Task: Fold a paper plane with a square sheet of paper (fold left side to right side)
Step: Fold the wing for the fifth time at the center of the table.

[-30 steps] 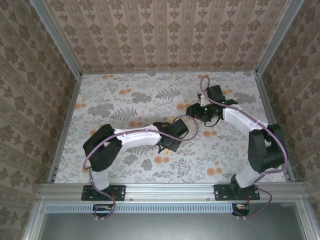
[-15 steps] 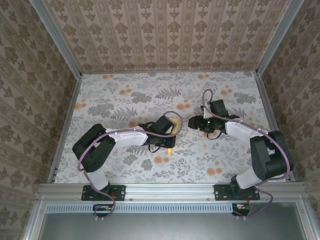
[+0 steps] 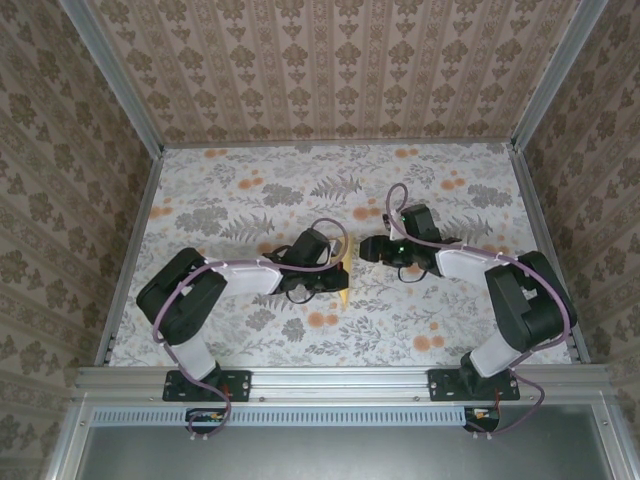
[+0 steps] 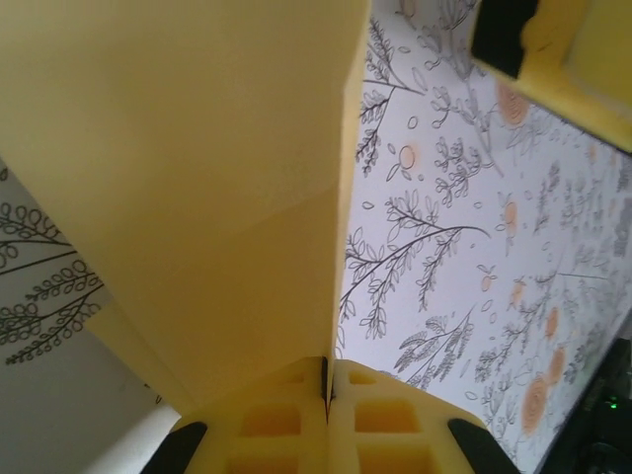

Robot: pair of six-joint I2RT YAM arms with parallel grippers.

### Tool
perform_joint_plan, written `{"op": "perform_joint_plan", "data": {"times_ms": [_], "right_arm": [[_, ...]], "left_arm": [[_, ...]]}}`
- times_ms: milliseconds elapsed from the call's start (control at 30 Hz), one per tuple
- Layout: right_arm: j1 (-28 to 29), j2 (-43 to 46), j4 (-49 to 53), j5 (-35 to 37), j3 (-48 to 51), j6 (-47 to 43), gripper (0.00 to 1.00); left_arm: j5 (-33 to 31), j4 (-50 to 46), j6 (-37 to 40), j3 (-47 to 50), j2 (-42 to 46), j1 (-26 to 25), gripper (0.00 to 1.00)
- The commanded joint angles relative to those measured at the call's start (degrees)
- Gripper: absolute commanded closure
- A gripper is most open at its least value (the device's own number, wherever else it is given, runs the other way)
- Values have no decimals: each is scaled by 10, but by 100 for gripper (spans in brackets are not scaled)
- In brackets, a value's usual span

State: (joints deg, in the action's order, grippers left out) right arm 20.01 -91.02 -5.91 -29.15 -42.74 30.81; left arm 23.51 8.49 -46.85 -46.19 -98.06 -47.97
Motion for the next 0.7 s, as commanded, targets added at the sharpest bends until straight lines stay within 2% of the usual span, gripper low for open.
{"op": "perform_joint_plan", "data": {"times_ms": [0, 467, 667], "right_arm": [[14, -17, -27, -7, -4, 11, 41], [49, -66, -42, 5, -32, 28, 40], [53, -82, -32, 15, -45, 31, 43]], "left_arm": [[35, 48, -33, 17, 12, 8, 95], [62, 87, -53, 34, -8, 18, 94], [60, 87, -55, 35, -17, 18, 92]]}}
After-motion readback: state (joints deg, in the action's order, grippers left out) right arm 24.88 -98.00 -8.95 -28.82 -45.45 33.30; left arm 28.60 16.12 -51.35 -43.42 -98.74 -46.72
